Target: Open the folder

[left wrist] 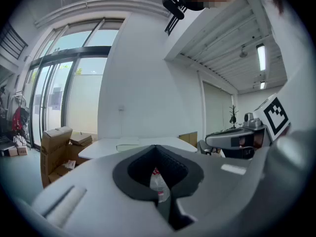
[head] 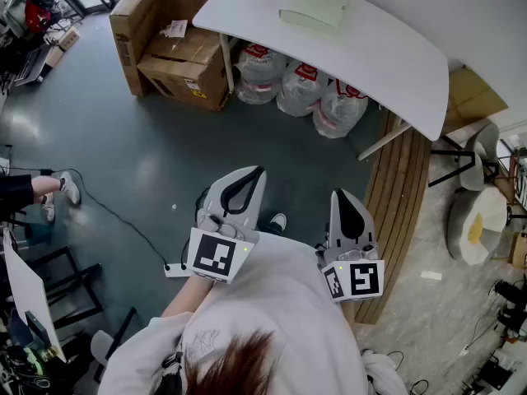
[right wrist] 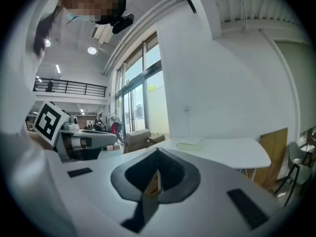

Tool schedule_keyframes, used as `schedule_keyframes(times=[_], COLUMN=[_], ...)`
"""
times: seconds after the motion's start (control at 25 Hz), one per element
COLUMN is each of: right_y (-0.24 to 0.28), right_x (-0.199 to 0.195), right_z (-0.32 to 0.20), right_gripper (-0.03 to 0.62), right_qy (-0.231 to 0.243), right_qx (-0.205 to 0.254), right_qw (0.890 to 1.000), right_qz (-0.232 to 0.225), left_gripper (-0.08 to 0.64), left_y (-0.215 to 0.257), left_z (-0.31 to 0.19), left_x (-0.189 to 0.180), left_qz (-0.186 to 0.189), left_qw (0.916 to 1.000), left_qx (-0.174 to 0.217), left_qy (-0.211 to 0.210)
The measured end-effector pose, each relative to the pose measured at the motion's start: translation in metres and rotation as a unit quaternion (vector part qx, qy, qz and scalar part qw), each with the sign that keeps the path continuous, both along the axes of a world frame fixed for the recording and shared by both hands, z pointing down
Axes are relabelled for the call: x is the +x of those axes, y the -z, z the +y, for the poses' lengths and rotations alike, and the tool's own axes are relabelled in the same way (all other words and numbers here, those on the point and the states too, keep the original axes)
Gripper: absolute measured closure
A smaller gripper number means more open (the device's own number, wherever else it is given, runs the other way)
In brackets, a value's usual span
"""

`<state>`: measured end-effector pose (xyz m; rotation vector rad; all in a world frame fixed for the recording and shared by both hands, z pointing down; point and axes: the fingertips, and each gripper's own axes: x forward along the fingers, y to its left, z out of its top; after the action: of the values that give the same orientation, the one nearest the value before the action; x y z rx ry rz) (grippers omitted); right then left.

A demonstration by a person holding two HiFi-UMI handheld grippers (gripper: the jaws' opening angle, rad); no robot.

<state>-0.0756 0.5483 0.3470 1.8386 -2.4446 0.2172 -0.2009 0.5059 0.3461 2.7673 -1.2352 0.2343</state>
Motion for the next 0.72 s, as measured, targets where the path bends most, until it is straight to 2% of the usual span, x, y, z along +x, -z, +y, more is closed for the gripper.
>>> schedule_keyframes(times=[0.72], right_y=[-0.001], right_x=[0.011], right_z=[0.004], right_gripper=[0.586], right_qy=[0.005], right_qx=[0.006], right_qw=[1.0], right_qz=[0.002], left_gripper=[0.558], left_y=[0.003], left_z=[0.003], left_x=[0.008], left_qz=[0.001], left_qw=[0.9999], left_qx=[0.007], left_qy=[0.011])
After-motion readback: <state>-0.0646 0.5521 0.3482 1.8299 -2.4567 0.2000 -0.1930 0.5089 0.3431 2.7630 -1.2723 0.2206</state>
